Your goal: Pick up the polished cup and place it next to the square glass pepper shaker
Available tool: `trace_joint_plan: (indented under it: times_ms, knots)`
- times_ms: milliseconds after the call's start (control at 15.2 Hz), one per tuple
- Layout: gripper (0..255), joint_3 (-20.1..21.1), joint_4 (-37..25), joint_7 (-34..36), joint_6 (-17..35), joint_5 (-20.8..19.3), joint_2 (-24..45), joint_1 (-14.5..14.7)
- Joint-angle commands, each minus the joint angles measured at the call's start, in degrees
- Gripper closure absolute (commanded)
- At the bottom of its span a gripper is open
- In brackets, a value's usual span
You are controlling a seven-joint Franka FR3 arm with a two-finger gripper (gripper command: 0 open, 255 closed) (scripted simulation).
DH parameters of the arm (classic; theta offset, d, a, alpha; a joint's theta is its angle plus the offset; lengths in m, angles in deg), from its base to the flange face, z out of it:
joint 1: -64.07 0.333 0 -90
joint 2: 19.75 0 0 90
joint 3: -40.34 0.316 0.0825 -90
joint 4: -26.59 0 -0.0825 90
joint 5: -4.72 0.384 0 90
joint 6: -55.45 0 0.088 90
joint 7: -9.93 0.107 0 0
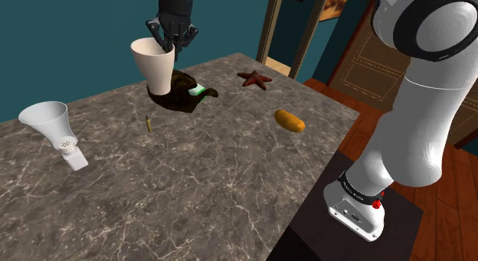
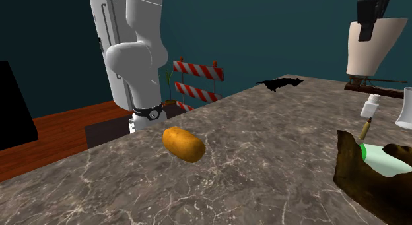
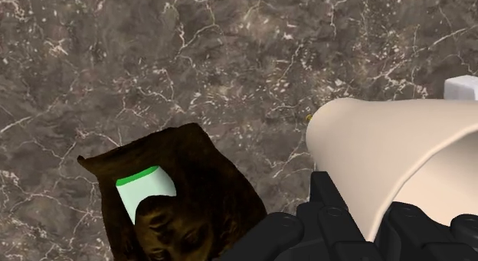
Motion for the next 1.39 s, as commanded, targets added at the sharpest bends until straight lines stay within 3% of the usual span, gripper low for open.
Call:
trace_joint_plan:
  times_ms: [0, 528, 1320]
  knots:
    - [255, 0.74, -3.02, 2.84, -0.80, -0.95, 2.05, 2.05]
    - [255, 2.36, -19.99, 11.74, -6.41, -4.78, 13.20, 10.44]
    - [255, 2.36, -5.91, 11.58, 4.71, -4.28, 10.26, 9.36]
